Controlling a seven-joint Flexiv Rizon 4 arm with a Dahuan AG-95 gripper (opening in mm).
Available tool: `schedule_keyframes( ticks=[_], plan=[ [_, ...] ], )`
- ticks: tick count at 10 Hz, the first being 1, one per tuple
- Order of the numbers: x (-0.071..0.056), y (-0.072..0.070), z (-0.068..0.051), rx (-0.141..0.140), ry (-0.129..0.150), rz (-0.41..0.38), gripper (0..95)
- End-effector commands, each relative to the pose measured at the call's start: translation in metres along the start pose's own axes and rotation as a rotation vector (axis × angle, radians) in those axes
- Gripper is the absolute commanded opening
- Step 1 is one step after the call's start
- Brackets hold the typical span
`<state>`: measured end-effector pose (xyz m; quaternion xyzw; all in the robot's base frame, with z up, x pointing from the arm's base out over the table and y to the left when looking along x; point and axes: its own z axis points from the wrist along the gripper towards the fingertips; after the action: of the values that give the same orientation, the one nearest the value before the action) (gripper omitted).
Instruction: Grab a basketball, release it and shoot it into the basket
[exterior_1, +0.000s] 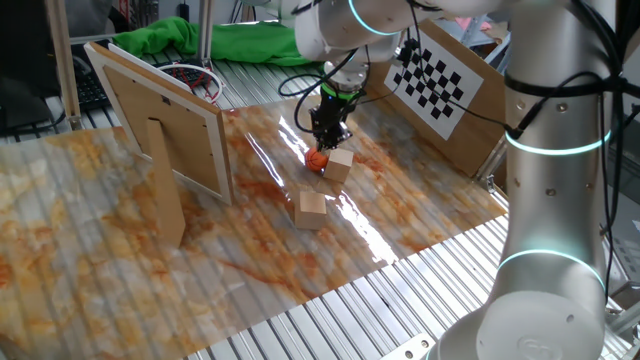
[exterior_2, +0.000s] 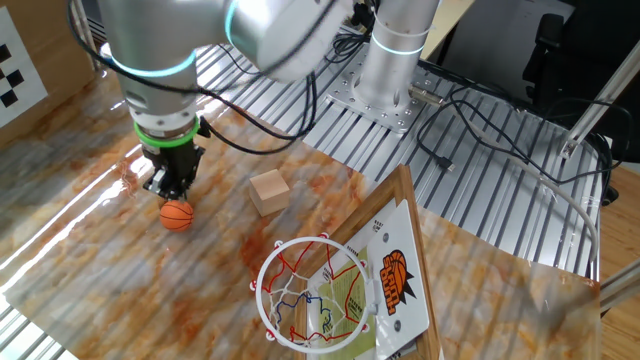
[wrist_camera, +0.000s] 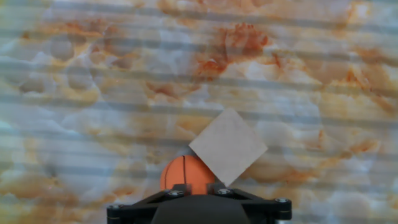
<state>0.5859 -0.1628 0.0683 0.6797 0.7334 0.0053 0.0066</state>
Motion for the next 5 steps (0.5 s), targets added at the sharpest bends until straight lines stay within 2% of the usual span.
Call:
schedule_keyframes(
  ticks=[1, 3, 5],
  plan=[
    [-0.0005, 0.0042, 0.0036, 0.000, 0.039, 0.015, 0.0],
    [-0.0005, 0.0042, 0.0036, 0.004, 0.059, 0.044, 0.0],
    [-0.0005, 0.0042, 0.0036, 0.012, 0.074, 0.027, 0.0]
  ],
)
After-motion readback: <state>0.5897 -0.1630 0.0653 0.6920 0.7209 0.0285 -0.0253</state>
